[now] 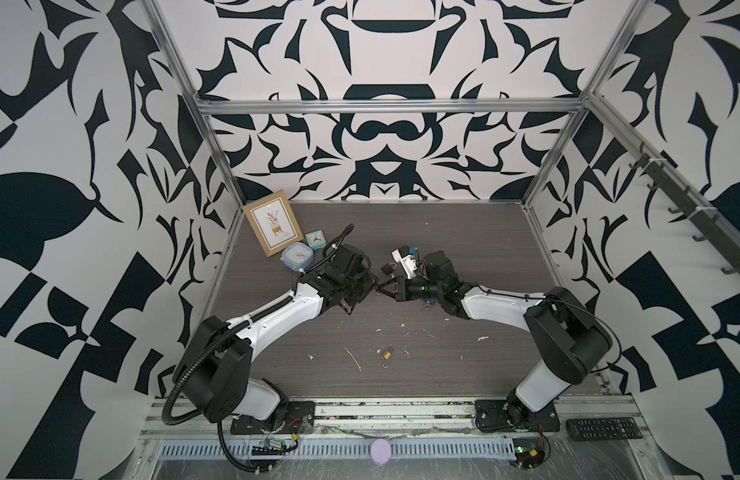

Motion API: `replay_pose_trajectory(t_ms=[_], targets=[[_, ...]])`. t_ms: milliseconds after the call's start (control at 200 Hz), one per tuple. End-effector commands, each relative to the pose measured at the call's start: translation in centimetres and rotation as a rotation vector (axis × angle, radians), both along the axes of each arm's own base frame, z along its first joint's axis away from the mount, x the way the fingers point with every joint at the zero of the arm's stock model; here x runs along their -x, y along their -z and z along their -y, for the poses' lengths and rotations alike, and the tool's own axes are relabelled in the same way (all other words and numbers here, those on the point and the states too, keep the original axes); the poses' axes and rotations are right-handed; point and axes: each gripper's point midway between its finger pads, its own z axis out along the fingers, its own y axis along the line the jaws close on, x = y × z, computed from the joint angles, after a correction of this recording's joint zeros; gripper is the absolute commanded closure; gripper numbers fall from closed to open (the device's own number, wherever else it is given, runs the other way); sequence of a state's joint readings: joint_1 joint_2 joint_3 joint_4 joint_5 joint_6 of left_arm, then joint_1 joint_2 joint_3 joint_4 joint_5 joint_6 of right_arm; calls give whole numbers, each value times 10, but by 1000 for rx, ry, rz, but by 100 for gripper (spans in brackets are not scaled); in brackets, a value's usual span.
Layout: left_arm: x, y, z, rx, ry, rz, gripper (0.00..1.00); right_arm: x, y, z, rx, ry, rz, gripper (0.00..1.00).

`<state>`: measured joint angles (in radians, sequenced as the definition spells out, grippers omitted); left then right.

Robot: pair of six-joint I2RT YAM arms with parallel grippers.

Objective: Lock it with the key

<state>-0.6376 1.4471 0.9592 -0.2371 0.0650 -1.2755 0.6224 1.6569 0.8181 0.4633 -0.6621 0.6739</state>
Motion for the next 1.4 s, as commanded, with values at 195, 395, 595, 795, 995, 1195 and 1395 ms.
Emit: replay_pose_trajectory(t_ms=[195, 395, 595, 795, 995, 1195, 1395], targets=[[-50, -20, -74, -46, -238, 14, 100, 50, 12, 4, 42, -155, 58, 100], [-62, -26, -93, -64, -284, 24, 100, 59, 20, 16, 82, -122, 77, 100], [-54, -13, -83, -71, -208, -40, 100, 43, 3, 15, 82, -60, 148, 100], [-43, -8, -69, -108, -75, -68, 100, 15, -36, 16, -5, 80, 291, 75], [-14, 6, -69, -193, -137, -222, 100, 5, -56, 6, -71, 102, 400, 68], [8, 25, -49, -156, -173, -385, 100, 4, -54, -9, -132, 91, 419, 71], [12, 32, -42, -106, -237, -455, 100, 3, -42, -16, -146, 96, 377, 71]])
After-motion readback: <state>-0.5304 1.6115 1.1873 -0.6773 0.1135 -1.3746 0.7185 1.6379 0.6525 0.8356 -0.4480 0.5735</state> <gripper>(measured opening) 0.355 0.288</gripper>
